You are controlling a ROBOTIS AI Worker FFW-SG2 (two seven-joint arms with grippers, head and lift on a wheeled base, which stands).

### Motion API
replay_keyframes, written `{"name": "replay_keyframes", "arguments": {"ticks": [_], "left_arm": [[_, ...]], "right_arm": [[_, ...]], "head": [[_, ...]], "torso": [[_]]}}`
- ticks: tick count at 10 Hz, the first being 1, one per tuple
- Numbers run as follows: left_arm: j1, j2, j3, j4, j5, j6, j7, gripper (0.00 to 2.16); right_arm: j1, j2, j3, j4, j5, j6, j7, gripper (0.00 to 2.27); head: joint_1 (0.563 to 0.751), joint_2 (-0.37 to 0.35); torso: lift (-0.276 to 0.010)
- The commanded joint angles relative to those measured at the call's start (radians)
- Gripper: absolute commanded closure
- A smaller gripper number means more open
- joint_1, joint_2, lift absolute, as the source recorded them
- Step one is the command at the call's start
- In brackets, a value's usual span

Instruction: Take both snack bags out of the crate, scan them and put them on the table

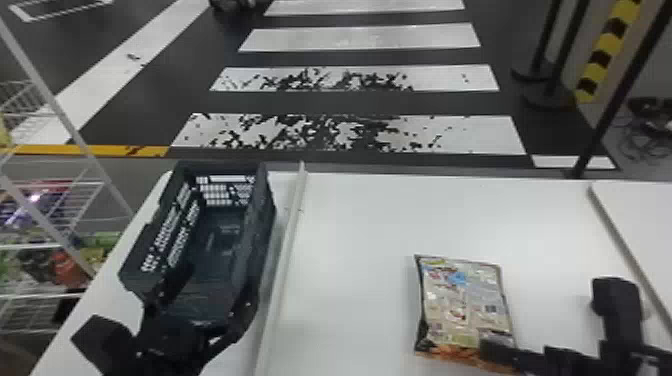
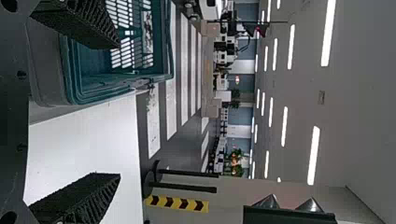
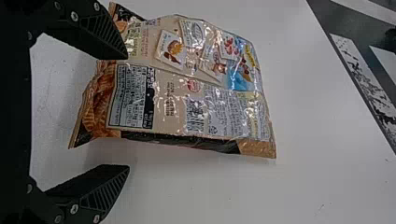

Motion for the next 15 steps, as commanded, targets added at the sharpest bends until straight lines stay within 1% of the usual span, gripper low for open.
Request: {"name": "replay_keyframes", "arguments": {"ticks": [1, 2, 3, 4, 8, 9, 10, 12, 13, 15], "left_arm": [[0.0, 0.001, 0.0, 0.0, 0.0, 0.0, 0.001, 0.0], [0.0, 0.001, 0.0, 0.0, 0.0, 0.0, 0.001, 0.0], [0.0, 0.001, 0.0, 0.0, -0.002, 0.0, 0.001, 0.0], [0.0, 0.001, 0.0, 0.0, -0.002, 0.0, 0.001, 0.0], [0.003, 0.001, 0.002, -0.002, 0.0, 0.0, 0.001, 0.0], [0.003, 0.003, 0.002, -0.002, 0.0, 0.0, 0.001, 0.0], [0.003, 0.001, 0.002, 0.0, 0.0, 0.0, 0.001, 0.0], [0.003, 0.001, 0.002, 0.001, 0.0, 0.0, 0.001, 0.0], [0.003, 0.001, 0.002, 0.001, 0.0, 0.0, 0.003, 0.0], [0.003, 0.001, 0.002, 0.0, 0.0, 0.0, 0.003, 0.0]], "right_arm": [[-0.012, -0.002, 0.002, 0.021, 0.007, 0.0, 0.0, 0.44], [-0.017, -0.002, 0.005, 0.026, 0.024, 0.0, 0.017, 1.18], [-0.023, -0.002, 0.005, 0.032, 0.03, 0.009, 0.015, 2.12], [-0.026, -0.002, 0.013, 0.035, 0.053, 0.015, 0.015, 2.26], [-0.011, -0.003, -0.004, 0.003, 0.033, 0.018, 0.026, 2.26], [-0.003, -0.003, -0.016, -0.017, 0.021, 0.022, 0.025, 2.26], [0.005, 0.0, -0.044, -0.037, -0.015, 0.022, 0.023, 2.26], [0.006, 0.008, -0.127, -0.082, -0.085, 0.028, 0.012, 2.26], [0.005, 0.008, -0.176, -0.103, -0.13, 0.034, -0.008, 2.26], [-0.018, 0.003, -0.312, -0.123, -0.212, 0.009, -0.058, 2.26]], "head": [[0.695, 0.119], [0.695, 0.12], [0.695, 0.12], [0.695, 0.118], [0.695, 0.114], [0.695, 0.113], [0.695, 0.111], [0.695, 0.1], [0.695, 0.092], [0.695, 0.041]], "torso": [[-0.092], [-0.092], [-0.092], [-0.092], [-0.092], [-0.092], [-0.092], [-0.092], [-0.092], [-0.092]]}}
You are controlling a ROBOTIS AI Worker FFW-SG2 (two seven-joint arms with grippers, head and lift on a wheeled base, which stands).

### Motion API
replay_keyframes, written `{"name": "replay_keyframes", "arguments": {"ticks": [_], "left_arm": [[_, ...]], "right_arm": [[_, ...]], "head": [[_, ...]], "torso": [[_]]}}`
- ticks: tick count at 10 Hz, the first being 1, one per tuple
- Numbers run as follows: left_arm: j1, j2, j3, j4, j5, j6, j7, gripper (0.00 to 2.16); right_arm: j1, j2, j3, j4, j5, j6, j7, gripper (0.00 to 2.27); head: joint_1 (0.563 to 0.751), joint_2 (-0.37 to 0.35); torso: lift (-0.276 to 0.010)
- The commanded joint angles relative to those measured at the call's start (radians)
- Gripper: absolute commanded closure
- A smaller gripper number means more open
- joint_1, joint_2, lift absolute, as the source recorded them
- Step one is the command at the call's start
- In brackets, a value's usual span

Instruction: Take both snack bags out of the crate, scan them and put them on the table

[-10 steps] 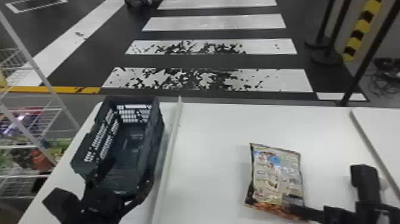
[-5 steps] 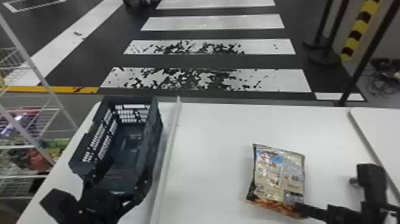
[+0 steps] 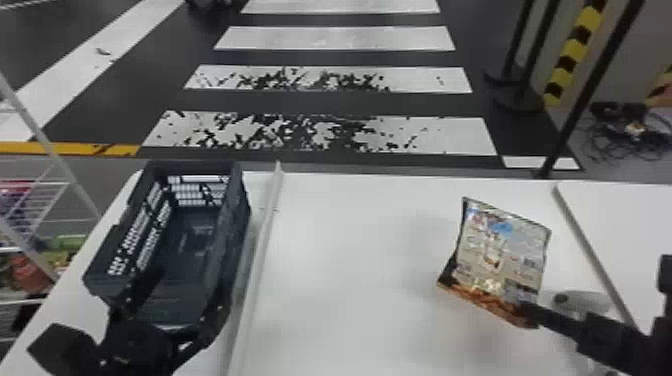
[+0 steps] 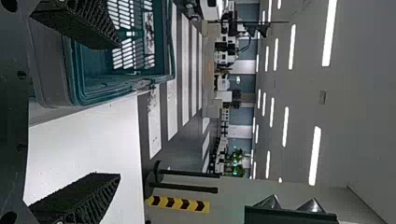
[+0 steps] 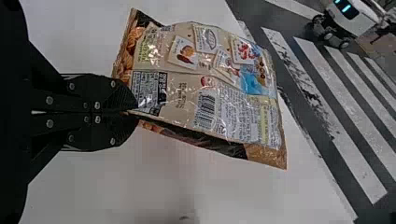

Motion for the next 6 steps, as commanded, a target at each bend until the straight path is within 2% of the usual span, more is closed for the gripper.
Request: {"name": "replay_keyframes", "arguments": {"ticks": [1, 4, 6], "left_arm": [[0.001, 0.001, 0.0, -0.001, 0.0, 0.0, 0.0, 0.0], [0.001, 0.001, 0.0, 0.002, 0.002, 0.0, 0.0, 0.0], [0.002, 0.001, 0.003, 0.002, 0.002, 0.0, 0.0, 0.0]], "right_arm": [[-0.022, -0.01, -0.105, 0.001, -0.062, -0.041, -0.006, 2.26], [-0.03, -0.021, -0.256, 0.064, -0.162, -0.21, -0.077, 2.26], [-0.047, -0.027, -0.309, 0.15, -0.174, -0.354, -0.149, 2.26]], "head": [[0.695, -0.004], [0.695, -0.122], [0.695, -0.214]], "torso": [[-0.092], [-0.092], [-0.092]]}}
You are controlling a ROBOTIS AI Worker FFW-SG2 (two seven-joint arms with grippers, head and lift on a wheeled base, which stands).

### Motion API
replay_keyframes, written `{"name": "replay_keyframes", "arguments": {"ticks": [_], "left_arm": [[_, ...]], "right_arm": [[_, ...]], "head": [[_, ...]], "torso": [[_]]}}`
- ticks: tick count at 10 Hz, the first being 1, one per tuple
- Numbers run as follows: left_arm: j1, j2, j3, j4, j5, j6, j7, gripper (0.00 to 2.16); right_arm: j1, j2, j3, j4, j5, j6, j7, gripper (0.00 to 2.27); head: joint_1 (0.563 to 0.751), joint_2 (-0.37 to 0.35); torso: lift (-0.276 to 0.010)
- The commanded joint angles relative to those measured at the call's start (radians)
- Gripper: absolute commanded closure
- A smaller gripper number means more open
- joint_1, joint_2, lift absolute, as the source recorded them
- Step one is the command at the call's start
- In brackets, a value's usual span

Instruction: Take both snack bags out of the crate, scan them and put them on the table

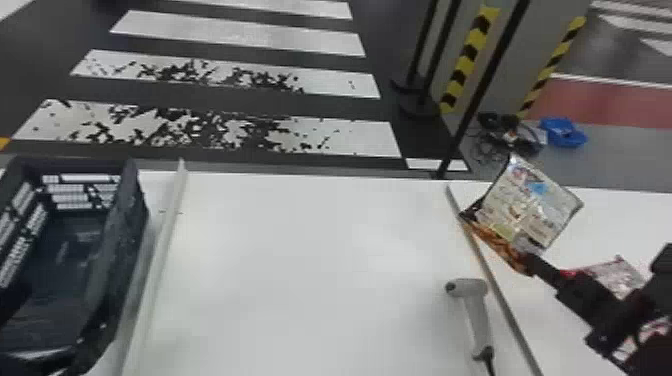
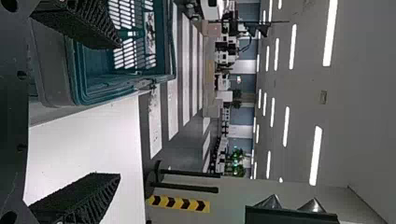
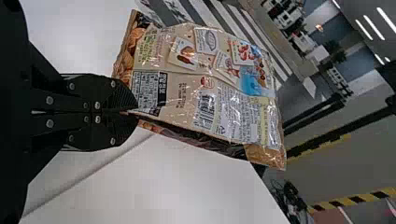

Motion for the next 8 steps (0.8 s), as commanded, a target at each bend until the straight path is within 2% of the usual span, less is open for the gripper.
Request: {"name": "replay_keyframes", "arguments": {"ticks": [1, 3, 4, 7, 8], "left_arm": [[0.002, 0.0, 0.003, 0.0, 0.0, 0.0, 0.0, 0.0], [0.002, 0.0, 0.003, 0.002, -0.001, 0.0, 0.0, 0.0], [0.002, 0.0, 0.003, 0.002, 0.0, 0.0, 0.0, 0.0], [0.002, -0.002, 0.005, 0.003, 0.0, 0.0, 0.0, 0.0], [0.001, -0.002, 0.005, 0.005, 0.0, 0.0, 0.0, 0.0]], "right_arm": [[-0.013, -0.015, -0.031, 0.083, -0.002, -0.127, -0.032, 2.26], [-0.032, -0.031, -0.052, 0.187, 0.02, -0.262, -0.088, 2.26], [-0.041, -0.045, -0.063, 0.239, 0.033, -0.302, -0.113, 2.26], [-0.085, -0.074, -0.086, 0.377, 0.062, -0.397, -0.156, 2.25], [-0.099, -0.088, -0.086, 0.416, 0.058, -0.409, -0.167, 1.91]], "head": [[0.695, -0.237], [0.695, -0.327], [0.695, -0.35], [0.695, -0.35], [0.695, -0.35]], "torso": [[-0.092], [-0.092], [-0.092], [-0.092], [-0.092]]}}
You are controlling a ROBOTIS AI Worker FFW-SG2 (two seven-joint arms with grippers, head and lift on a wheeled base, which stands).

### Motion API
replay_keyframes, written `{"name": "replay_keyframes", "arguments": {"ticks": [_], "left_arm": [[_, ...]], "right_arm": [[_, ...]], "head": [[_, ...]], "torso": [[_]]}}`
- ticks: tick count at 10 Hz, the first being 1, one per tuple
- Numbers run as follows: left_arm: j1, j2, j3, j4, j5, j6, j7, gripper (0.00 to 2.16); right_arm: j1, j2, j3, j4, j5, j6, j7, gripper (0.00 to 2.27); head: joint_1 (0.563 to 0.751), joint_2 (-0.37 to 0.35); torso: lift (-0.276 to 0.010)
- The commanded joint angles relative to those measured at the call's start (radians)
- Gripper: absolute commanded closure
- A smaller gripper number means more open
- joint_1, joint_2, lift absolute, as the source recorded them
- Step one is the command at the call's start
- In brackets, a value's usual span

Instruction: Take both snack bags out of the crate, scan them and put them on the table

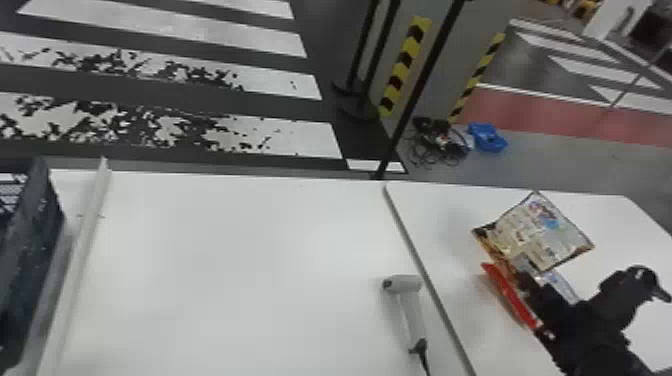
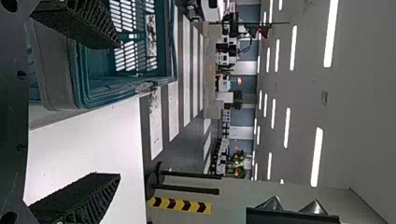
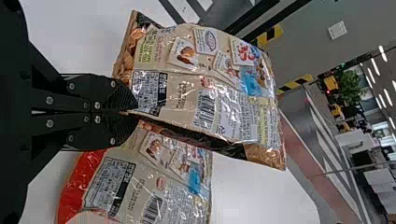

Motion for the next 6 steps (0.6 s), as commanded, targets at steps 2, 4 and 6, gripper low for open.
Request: {"name": "replay_keyframes", "arguments": {"ticks": [2, 4, 6], "left_arm": [[-0.001, 0.0, 0.0, 0.003, 0.001, 0.0, 0.0, 0.0], [-0.001, 0.002, 0.0, 0.001, 0.001, 0.0, 0.001, 0.0], [0.001, 0.003, 0.0, -0.003, -0.001, 0.0, 0.001, 0.0]], "right_arm": [[-0.02, -0.016, -0.005, 0.071, 0.0, -0.038, -0.018, 0.01], [-0.007, -0.015, -0.005, 0.07, -0.001, -0.056, -0.029, 0.03], [0.022, -0.004, -0.002, 0.035, -0.009, -0.087, -0.029, 0.06]], "head": [[0.695, -0.35], [0.695, -0.35], [0.695, -0.35]], "torso": [[-0.092], [-0.092], [-0.092]]}}
